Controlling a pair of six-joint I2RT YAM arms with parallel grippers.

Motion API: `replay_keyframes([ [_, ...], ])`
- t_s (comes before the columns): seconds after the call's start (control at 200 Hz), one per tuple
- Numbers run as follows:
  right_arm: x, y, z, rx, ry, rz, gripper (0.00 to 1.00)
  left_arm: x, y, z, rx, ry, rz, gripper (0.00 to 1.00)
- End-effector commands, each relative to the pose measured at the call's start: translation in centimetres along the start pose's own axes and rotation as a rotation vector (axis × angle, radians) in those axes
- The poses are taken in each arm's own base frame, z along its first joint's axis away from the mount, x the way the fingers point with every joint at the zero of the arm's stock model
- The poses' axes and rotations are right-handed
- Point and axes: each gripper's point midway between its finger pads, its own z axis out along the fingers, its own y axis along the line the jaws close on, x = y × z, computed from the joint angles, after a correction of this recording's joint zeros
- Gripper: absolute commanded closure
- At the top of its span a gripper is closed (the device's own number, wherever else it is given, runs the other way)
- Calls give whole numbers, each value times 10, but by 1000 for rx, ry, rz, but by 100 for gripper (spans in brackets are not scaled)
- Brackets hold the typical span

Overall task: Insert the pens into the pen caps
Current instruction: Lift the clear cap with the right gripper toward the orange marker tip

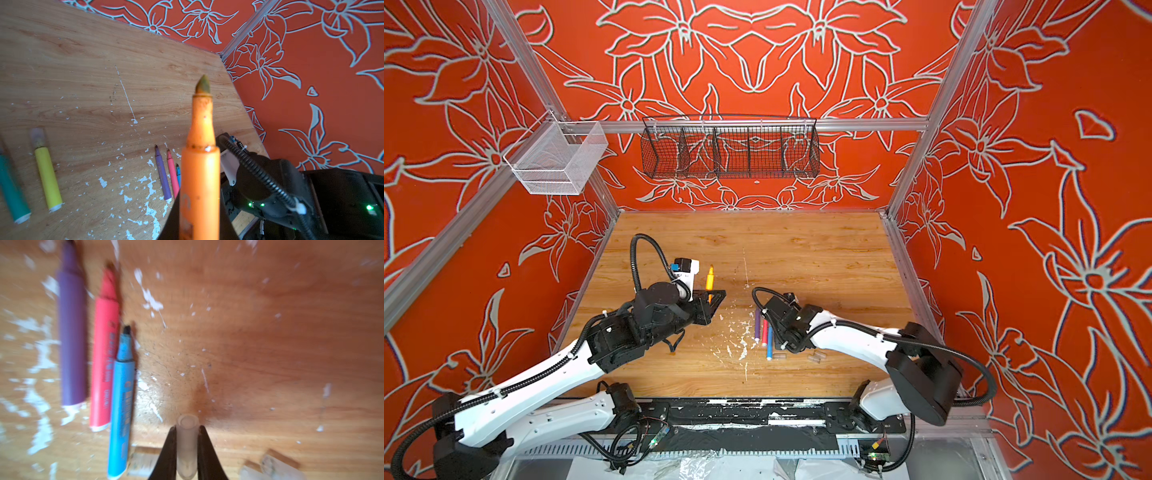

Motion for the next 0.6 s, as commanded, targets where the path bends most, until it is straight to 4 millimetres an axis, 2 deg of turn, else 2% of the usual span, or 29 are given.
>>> replay_keyframes([
  [0.0,-23,-6,-34,-22,-92,45,99,1,-9,2,67,-29,61,100],
  [0.15,-69,1,-91,-152,-273,119,100,20,-22,1,231,-59,251,100],
  [0.23,-96,8,-122,-234,-391,153,100,22,-17,-2,250,-111,284,100],
  [0.355,-130,16,-156,-355,-525,239,100,24,-14,-4,274,-164,304,100],
  [0.455,-149,25,-165,-424,-582,277,100,23,-13,-2,265,-161,274,100],
  [0.596,-161,29,-147,-467,-580,332,100,26,-10,7,243,-142,287,100],
])
